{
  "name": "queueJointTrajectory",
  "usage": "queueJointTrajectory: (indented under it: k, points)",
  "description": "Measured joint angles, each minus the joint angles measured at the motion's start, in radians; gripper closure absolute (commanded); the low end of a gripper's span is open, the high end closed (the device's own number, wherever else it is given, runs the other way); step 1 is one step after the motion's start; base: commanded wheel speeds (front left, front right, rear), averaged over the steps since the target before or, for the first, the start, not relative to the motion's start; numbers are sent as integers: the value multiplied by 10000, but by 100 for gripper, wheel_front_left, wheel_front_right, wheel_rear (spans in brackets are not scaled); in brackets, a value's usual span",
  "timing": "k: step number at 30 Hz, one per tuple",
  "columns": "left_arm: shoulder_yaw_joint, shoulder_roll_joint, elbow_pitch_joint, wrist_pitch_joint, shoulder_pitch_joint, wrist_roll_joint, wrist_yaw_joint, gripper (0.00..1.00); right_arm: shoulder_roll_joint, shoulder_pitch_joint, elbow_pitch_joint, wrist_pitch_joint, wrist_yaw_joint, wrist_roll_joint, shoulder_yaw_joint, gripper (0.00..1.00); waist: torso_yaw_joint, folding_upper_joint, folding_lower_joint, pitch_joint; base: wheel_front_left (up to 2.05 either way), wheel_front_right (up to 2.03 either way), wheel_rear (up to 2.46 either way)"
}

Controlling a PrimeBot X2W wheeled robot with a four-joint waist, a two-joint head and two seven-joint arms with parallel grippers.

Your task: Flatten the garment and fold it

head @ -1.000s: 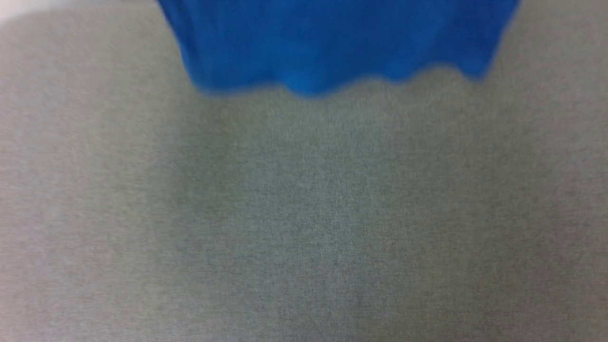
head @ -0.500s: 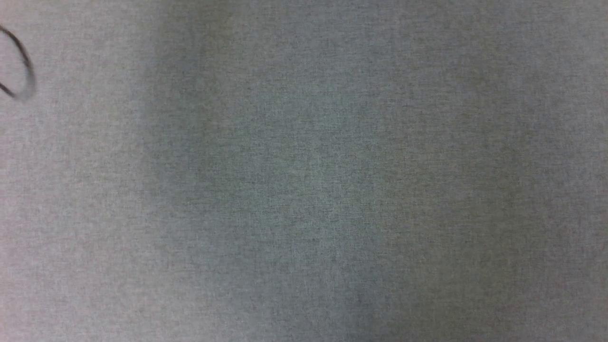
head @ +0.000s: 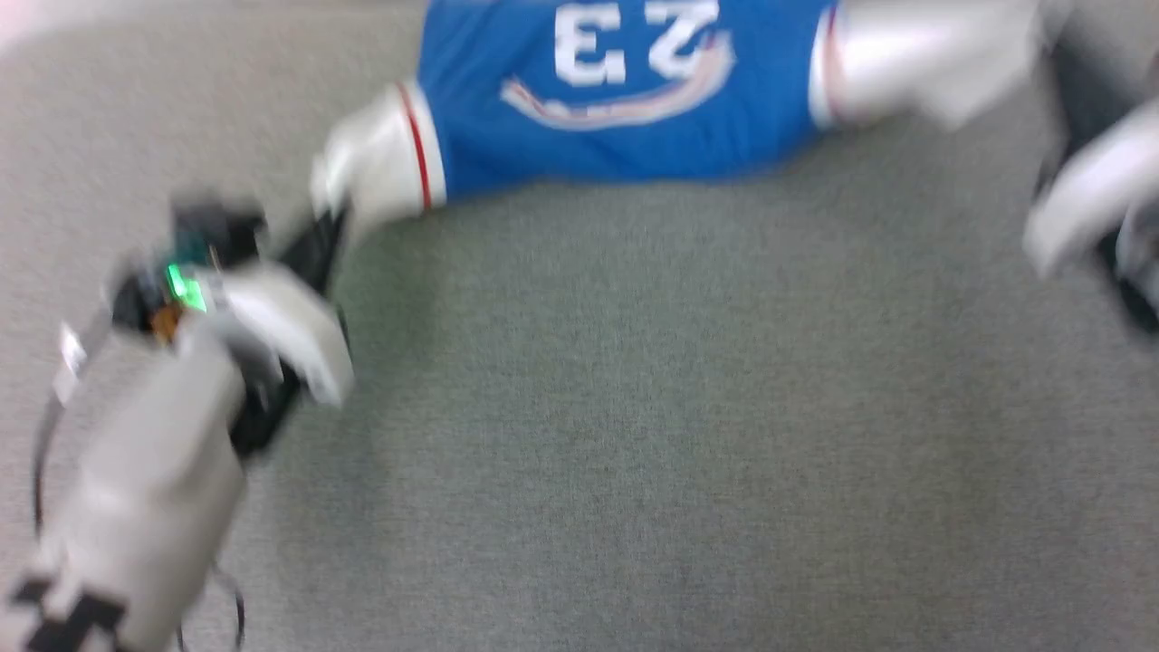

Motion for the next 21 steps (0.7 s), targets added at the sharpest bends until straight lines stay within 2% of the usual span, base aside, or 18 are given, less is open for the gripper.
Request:
queueJointTrajectory:
  k: [5, 9, 14, 16, 21]
  points:
    - [-462, 483, -1221, 466, 2256, -525, -159, 100, -1001, 2739, -1392, 589, -2, 690, 828, 100, 23, 0, -2, -975, 0, 0, 0]
    - [-738, 1214, -2458, 991, 3812, -857, -146, 100, -1783, 4561, -2378, 1047, -2, 1076, 1185, 100, 37, 0, -3, -1714, 0, 0, 0]
    - [-1108, 2211, -3802, 1348, 5180, -744, 228, 100, -2692, 6373, -2692, 1354, 0, 1108, 1432, 100, 62, 0, -2, -2493, 0, 0, 0]
    - [-1133, 2502, -4186, 1350, 5526, -711, 468, 100, -2895, 6800, -2543, 1461, 0, 986, 1402, 100, 74, 0, -2, -2741, 0, 0, 0]
    - [-1223, 2784, -4959, 1394, 6503, -882, 872, 100, -2838, 7675, -2311, 1697, 2, 1210, 982, 100, 104, 0, 0, -3257, 0, 0, 0]
